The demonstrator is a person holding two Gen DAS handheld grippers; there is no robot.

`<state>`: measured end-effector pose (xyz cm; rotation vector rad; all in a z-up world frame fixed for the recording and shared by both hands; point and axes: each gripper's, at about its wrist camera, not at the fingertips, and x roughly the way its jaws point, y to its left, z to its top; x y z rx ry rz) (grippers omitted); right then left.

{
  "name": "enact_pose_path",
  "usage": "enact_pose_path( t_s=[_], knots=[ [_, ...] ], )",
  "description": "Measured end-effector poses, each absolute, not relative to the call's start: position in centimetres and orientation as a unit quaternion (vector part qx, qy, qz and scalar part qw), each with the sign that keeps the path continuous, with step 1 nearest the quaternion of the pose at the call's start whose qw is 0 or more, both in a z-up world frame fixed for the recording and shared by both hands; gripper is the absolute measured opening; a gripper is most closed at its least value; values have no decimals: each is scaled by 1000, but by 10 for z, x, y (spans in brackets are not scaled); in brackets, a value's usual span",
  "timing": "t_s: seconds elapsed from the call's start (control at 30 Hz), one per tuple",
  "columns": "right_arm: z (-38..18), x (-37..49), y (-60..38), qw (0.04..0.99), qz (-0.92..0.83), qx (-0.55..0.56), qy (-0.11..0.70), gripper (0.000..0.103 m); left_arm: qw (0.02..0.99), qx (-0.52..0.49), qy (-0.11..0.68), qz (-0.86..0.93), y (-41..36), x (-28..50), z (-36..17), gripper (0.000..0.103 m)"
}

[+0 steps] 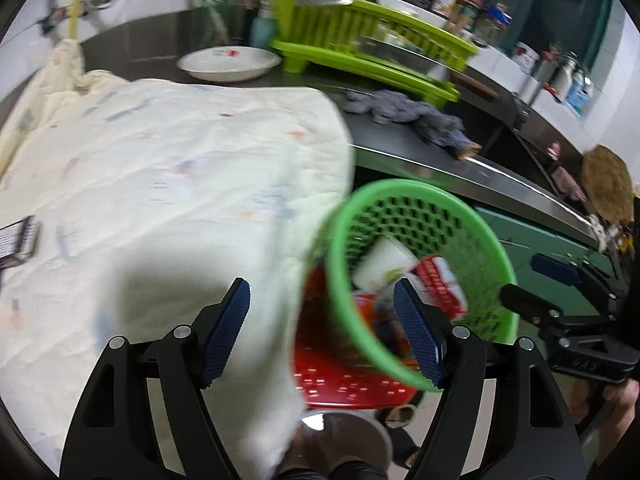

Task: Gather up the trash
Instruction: 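Move both open tools back over the white lid and black box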

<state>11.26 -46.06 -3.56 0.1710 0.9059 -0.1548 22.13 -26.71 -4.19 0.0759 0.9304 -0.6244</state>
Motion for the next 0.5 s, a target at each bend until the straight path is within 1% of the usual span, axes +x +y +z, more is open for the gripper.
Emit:
enact_pose_path(
  t_s=[0.27, 0.5],
  knots=[
    [-34, 136, -422, 895, -35, 65, 440, 79, 886, 43, 420, -193, -181, 250, -27, 73],
    [-29, 160, -389, 897, 3, 47, 440, 80, 908, 29, 406, -100, -96, 280, -15, 74]
  ],
)
